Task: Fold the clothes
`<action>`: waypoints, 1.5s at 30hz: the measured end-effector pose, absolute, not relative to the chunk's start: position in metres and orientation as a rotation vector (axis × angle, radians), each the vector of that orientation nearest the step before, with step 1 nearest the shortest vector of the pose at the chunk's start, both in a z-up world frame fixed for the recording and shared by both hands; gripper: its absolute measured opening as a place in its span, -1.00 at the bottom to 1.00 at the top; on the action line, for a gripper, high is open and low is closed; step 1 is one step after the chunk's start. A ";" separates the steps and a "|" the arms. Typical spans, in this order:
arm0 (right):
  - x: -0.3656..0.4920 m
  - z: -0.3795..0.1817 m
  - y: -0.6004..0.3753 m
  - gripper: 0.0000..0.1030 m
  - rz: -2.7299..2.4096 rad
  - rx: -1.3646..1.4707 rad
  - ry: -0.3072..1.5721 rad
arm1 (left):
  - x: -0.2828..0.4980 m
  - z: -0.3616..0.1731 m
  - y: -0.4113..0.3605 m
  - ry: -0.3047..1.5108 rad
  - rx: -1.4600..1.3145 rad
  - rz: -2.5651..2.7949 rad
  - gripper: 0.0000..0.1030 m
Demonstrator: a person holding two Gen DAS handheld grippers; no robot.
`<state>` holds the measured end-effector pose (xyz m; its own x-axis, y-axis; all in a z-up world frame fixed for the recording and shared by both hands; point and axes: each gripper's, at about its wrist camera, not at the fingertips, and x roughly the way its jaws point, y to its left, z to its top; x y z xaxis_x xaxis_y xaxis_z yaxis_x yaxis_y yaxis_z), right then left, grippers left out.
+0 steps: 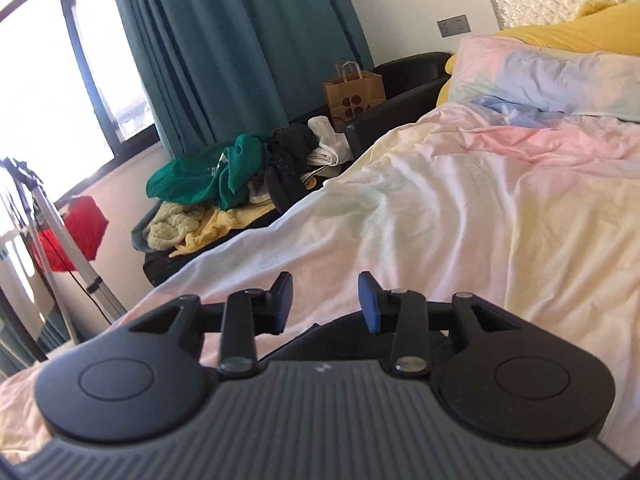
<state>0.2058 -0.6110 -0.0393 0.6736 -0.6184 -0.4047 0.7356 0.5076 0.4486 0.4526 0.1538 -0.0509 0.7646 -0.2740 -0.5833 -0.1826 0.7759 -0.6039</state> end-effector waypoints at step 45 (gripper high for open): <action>0.110 -0.118 -0.580 -0.83 -0.666 1.216 0.036 | 0.315 -0.048 0.209 0.603 -0.941 0.104 -0.75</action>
<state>0.1096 -0.5799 -0.1177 0.8108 -0.4538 -0.3697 0.4909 0.1830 0.8518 0.3152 0.2093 -0.0481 0.8316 -0.1720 -0.5281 -0.3385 0.5969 -0.7274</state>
